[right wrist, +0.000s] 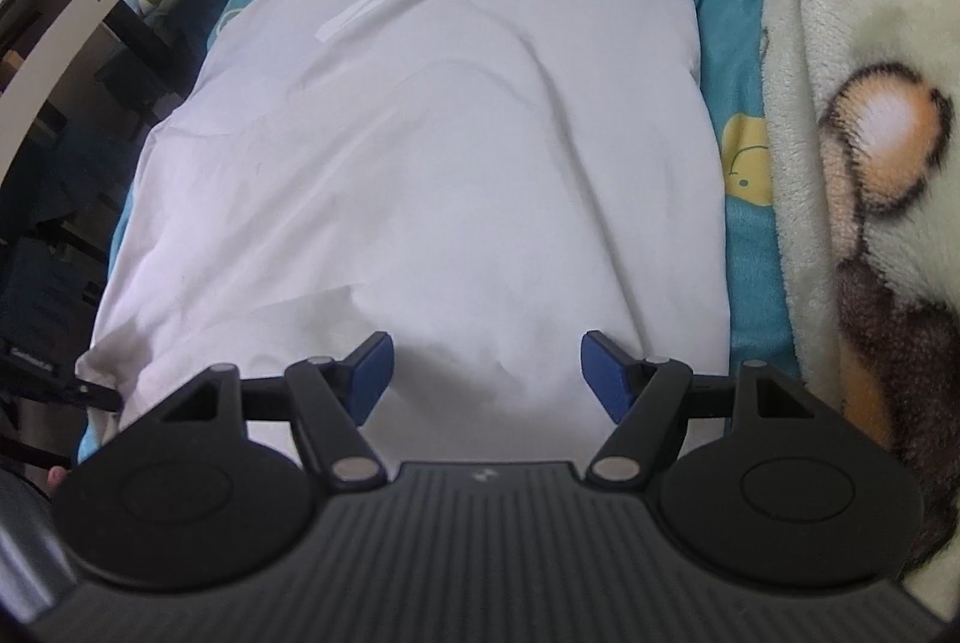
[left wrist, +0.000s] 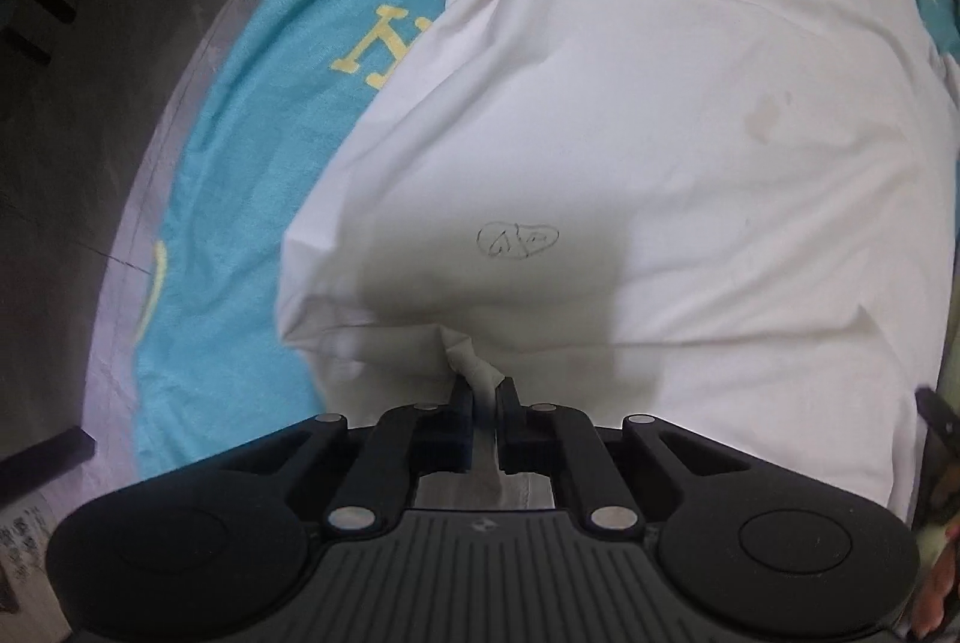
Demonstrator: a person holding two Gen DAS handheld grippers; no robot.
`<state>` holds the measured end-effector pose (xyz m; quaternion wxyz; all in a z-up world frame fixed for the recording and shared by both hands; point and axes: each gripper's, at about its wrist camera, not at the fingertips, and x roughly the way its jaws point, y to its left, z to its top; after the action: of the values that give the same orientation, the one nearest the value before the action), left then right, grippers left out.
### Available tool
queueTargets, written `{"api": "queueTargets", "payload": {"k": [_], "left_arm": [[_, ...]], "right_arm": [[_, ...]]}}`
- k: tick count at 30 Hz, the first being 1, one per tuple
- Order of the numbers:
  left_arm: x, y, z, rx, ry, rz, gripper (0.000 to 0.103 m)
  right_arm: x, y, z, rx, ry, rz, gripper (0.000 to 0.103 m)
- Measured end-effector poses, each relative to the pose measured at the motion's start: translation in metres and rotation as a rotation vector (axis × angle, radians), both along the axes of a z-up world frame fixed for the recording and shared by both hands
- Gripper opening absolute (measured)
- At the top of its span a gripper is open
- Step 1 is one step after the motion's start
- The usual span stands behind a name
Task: Fold clothes
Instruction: 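Grasp the T-shirt's hem with the left gripper, then move the right gripper to the sleeve beside the green blanket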
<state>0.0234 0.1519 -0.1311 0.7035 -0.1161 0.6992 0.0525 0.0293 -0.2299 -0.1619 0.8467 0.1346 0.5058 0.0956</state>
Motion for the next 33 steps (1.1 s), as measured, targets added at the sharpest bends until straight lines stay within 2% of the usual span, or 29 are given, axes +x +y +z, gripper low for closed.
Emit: {"api": "queueTargets", "payload": {"k": [4,8,9,10,11,14,18,20,22,25,29,33], "left_arm": [[-0.020,0.006,0.028,0.094,0.057,-0.090,0.005],[-0.040,0.014,0.032,0.153,0.123,-0.123,0.007],[-0.042,0.010,0.037,0.165,0.100,-0.142,0.008],[-0.044,0.006,0.042,0.170,0.069,-0.157,0.015],[-0.046,0.002,0.047,0.173,0.039,-0.170,0.028],[-0.051,-0.010,0.063,0.194,-0.051,-0.214,0.049],[-0.053,-0.025,0.088,0.146,-0.209,-0.221,0.056],[-0.049,-0.034,0.096,0.128,-0.324,-0.222,0.066],[-0.041,-0.048,0.103,0.110,-0.431,-0.209,0.071],[-0.022,-0.073,0.101,0.033,-0.533,-0.175,0.072],[0.009,-0.108,0.081,-0.051,-0.605,-0.134,0.075],[0.032,-0.131,0.058,-0.063,-0.664,-0.092,0.075]], "right_arm": [[-0.005,0.002,0.002,-0.020,-0.006,0.012,0.071],[-0.006,0.002,0.004,-0.027,-0.010,0.011,0.071],[-0.007,0.001,0.005,-0.025,-0.013,0.008,0.071],[-0.008,0.001,0.007,-0.024,-0.020,0.004,0.071],[-0.010,-0.001,0.008,-0.022,-0.029,-0.001,0.071],[-0.017,-0.006,0.018,0.004,-0.085,-0.024,0.071],[-0.021,-0.016,0.033,0.069,-0.172,-0.068,0.071],[-0.018,-0.022,0.039,0.100,-0.204,-0.102,0.071],[-0.008,-0.030,0.042,0.131,-0.215,-0.150,0.071],[0.013,-0.045,0.045,0.191,-0.226,-0.233,0.071],[0.049,-0.066,0.040,0.291,-0.220,-0.374,0.073],[0.101,-0.076,0.024,0.381,-0.195,-0.492,0.073]]}}
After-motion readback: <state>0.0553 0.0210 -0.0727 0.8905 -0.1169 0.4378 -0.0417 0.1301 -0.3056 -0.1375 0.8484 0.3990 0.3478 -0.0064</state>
